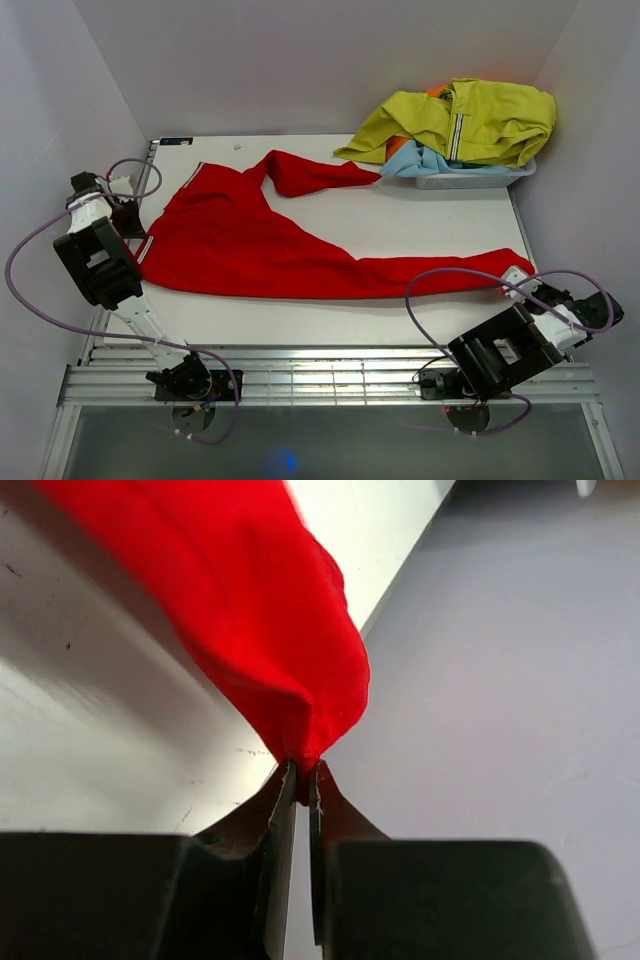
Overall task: Fold and stack the trousers
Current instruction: Flatten the trousers out
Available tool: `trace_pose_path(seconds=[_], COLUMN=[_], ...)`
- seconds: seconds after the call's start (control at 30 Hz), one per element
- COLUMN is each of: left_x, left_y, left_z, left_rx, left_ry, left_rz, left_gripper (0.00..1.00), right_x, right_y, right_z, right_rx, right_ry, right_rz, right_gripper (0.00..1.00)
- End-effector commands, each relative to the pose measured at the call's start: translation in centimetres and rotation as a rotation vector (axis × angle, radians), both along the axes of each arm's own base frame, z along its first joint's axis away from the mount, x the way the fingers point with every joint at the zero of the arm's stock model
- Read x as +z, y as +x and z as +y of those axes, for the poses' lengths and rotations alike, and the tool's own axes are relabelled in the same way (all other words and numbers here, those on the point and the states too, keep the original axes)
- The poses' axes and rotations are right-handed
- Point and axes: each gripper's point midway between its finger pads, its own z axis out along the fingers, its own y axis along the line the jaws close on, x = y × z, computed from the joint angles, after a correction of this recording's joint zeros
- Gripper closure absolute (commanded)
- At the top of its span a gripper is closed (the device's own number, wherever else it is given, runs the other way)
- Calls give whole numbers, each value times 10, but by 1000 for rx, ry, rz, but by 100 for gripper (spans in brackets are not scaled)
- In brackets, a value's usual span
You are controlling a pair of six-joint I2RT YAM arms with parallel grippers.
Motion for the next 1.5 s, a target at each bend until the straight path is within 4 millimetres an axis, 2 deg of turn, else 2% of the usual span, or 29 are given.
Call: trace_pose_path(seconds=[0.0, 0.03, 0.07, 0.1, 0.13, 0.2, 0.23, 0.3, 0.33, 0.4, 0.43, 0.47, 0.53, 0.57, 0.6, 0.67, 0.7, 0.77, 0.8, 0.87, 0.9, 0.93, 1.0, 1.1, 1.13, 1.17, 1.23, 1.33, 1.47], left_x=[12, 15, 18, 20, 24, 38, 43, 55, 59, 71, 77, 82, 91, 92, 91, 87, 84, 73, 70, 55, 50, 41, 20, -9, -14, -17, -29, -37, -34], left_y=[4, 5, 4, 2, 4, 3, 4, 3, 1, -5, -7, -10, -20, -25, -32, -45, -49, -63, -65, -76, -76, -80, -89, -117, -122, -131, -154, -186, -218], left_z=[14, 12, 8, 4, -3, -11, -17, -19, -19, -19, -19, -19, -26, -31, -38, -47, -49, -58, -59, -64, -61, -60, -59, -51, -55, -47, -47, -31, 5], left_rx=[-36, -51, -69, -84, -111, -141, -163, -181, -185, -224, -238, -272, -300, -318, -339, -340, -342, -340, -338, -323, -316, -310, -294, -279, -280, -275, -267, -255, -189], left_ry=[61, 53, 38, 27, 5, -1, -24, -9, -4, 18, 32, 54, 56, 44, 21, 5, 3, -20, -16, -27, -17, -11, -1, 40, 30, 63, 60, 78, 86], left_rz=[-20, -29, -35, -38, -64, -105, -124, -140, -138, -140, -147, -155, -148, -144, -134, -117, -111, -89, -90, -59, -58, -32, 9, 120, 132, 151, 204, 277, 315], left_gripper=[100, 96, 83, 54, 43, 26, 24, 24, 23, 23, 22, 16, 14, 14, 14, 14, 14, 14, 14, 15, 16, 16, 18, 21, 22, 23, 28, 30, 36], right_x=[33, 27, 28, 28, 34, 33, 30, 35, 29, 36, 30, 48, 57, 51, 66, 53, 46, 36, 17, 3, -5, -23, -39, -73, -75, -80, -82, -82, -75], right_y=[7, 1, -3, -7, -9, -17, -22, -21, -26, -29, -33, -29, -26, -23, -13, -9, -3, 3, 0, 10, 14, 13, 13, -8, -10, -16, -26, -37, -43], right_z=[0, 7, 10, 16, 19, 40, 42, 38, 34, 26, 20, 6, -4, -7, -7, 2, 20, 29, 55, 58, 71, 71, 76, 61, 56, 52, 40, 28, 21], right_rx=[326, 322, 312, 315, 311, 295, 229, 152, 86, 37, 14, -39, -116, -136, -158, -229, -252, -284, -284, -324, -302, -349, -375, -466, -487, -475, -497, -474, -423], right_ry=[-487, -416, -382, -341, -311, -178, -87, -33, 29, 80, 124, 145, 243, 329, 376, 487, 547, 552, 593, 537, 523, 514, 494, 412, 393, 355, 292, 200, 136], right_rz=[-43, -1, 26, 51, 68, 115, 164, 176, 227, 282, 343, 346, 374, 413, 428, 540, 592, 595, 660, 631, 646, 659, 693, 807, 813, 829, 837, 842, 839], right_gripper=[87, 79, 71, 50, 39, 21, 21, 21, 22, 25, 26, 27, 29, 30, 36, 41, 47, 48, 49, 49, 49, 50, 50, 53, 54, 55, 56, 56, 55])
